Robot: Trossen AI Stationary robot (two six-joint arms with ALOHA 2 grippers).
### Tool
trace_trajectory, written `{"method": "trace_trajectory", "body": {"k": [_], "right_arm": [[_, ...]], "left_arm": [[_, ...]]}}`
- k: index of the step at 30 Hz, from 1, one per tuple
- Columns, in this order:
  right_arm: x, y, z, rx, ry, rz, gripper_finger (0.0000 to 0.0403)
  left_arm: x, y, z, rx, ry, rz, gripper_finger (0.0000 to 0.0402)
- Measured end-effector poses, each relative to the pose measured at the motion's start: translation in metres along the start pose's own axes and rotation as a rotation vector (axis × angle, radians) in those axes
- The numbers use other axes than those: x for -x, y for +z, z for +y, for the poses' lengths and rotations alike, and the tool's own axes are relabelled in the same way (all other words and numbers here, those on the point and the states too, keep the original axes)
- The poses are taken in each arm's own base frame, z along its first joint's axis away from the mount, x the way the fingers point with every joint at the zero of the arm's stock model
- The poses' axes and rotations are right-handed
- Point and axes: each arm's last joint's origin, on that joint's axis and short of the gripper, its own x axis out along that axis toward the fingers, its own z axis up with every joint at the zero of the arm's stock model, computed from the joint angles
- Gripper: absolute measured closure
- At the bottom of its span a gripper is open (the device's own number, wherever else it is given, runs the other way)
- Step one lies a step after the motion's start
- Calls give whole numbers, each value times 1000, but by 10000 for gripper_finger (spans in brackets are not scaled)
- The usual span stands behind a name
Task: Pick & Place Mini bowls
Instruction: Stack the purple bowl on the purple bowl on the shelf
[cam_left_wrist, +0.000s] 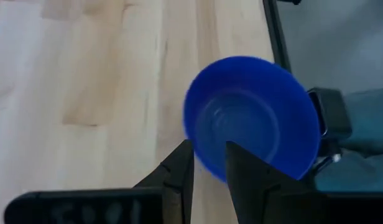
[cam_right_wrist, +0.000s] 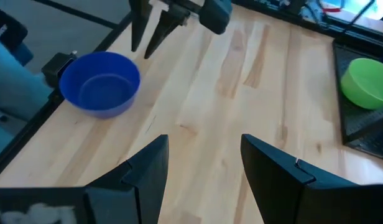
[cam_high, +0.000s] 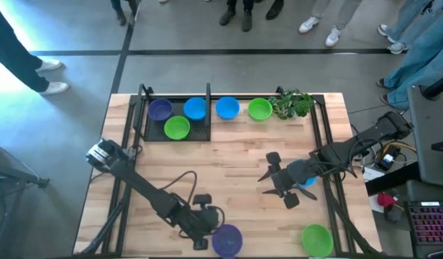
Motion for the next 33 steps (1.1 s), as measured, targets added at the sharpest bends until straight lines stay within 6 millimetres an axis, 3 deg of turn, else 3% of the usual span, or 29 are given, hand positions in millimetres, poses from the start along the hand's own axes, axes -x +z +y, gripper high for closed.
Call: {"method": "trace_trajectory", "body": {"k": [5, 17, 33], "right_arm": [[0, -2, 8, 16, 84, 5, 204], [1, -3, 18, 20, 306, 8, 204], [1, -3, 19, 26, 318, 7, 204]], "left_arm": [[-15, -1, -5, 79, -4, 33, 319], [-30, -6, -6, 187, 41, 82, 319], [-32, -10, -3, 226, 63, 98, 319]]}}
